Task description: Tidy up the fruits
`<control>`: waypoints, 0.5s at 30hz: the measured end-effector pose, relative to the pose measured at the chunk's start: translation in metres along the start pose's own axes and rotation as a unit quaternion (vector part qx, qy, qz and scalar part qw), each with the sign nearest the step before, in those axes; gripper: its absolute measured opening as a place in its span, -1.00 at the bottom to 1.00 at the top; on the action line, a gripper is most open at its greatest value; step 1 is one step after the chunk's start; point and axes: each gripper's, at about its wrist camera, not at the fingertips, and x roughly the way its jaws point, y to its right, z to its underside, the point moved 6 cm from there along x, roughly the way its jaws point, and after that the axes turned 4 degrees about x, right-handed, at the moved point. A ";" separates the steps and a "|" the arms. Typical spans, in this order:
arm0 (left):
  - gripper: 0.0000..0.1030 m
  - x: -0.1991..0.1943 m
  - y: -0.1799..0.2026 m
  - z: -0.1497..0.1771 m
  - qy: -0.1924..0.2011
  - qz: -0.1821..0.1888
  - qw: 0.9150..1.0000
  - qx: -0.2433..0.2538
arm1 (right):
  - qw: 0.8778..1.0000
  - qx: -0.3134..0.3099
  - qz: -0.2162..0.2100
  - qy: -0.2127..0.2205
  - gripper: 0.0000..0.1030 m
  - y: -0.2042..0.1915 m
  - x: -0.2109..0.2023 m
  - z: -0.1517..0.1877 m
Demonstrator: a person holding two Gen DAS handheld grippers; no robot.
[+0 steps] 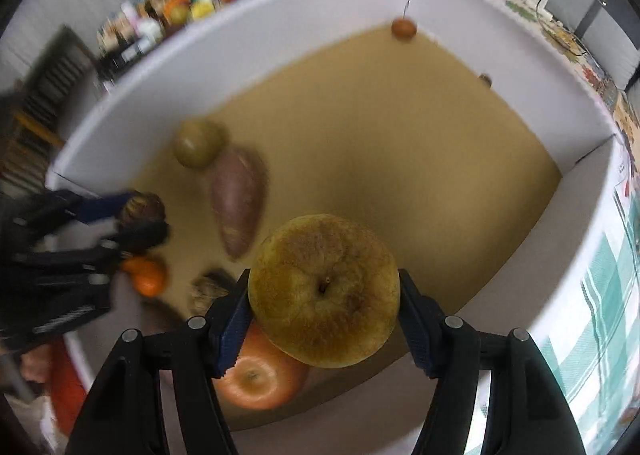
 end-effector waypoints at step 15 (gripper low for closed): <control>0.98 -0.150 0.042 0.011 0.267 -0.113 0.954 0.070 | 0.993 0.047 0.033 0.108 0.92 0.020 -0.128 0.020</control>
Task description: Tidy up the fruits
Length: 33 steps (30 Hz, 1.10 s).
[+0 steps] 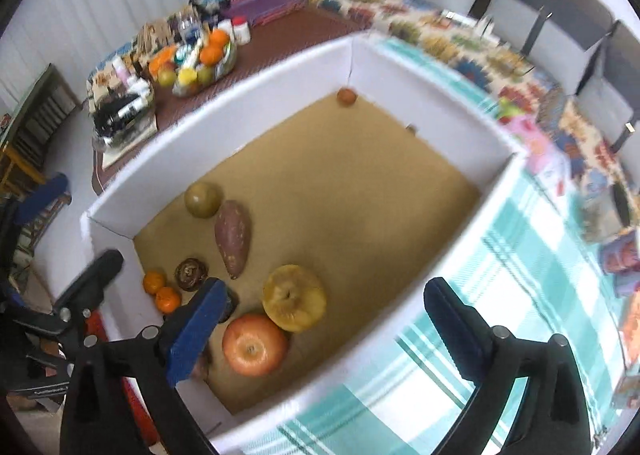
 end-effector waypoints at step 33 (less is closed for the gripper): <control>0.98 -0.014 -0.016 0.034 -0.142 0.026 0.989 -0.033 | 0.997 0.074 0.000 0.002 0.93 -0.057 -0.044 0.065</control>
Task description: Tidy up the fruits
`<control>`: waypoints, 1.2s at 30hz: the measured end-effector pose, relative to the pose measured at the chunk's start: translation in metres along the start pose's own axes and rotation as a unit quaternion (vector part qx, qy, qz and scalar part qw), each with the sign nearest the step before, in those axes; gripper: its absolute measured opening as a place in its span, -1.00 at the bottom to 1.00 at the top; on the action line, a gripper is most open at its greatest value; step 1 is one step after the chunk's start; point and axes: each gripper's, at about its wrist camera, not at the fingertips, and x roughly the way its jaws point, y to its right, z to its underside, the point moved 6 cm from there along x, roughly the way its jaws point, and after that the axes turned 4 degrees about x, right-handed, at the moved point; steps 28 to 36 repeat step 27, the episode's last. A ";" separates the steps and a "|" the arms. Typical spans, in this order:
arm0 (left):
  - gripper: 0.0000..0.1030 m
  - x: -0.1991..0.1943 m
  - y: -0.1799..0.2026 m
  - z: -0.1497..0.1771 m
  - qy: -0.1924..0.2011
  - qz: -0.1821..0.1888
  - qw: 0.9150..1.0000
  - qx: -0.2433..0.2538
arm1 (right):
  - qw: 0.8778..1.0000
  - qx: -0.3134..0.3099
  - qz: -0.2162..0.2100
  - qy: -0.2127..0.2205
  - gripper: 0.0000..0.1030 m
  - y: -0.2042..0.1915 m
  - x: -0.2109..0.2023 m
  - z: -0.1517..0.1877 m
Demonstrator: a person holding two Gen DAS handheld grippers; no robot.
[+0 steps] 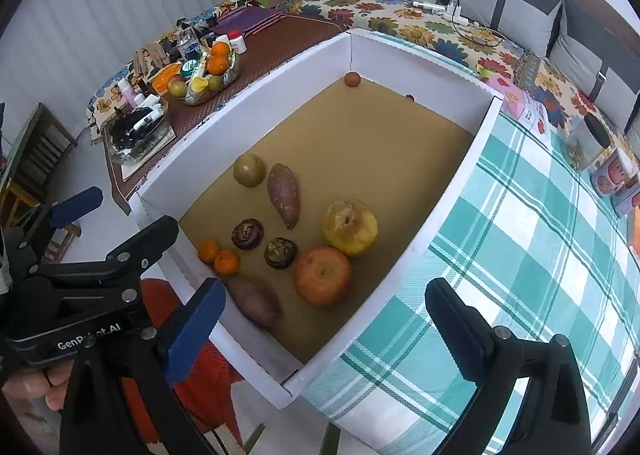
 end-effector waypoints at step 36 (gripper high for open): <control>0.98 0.011 -0.005 0.001 -0.019 0.012 1.000 -0.006 | 1.000 -0.013 0.017 0.006 0.93 0.004 -0.003 -0.007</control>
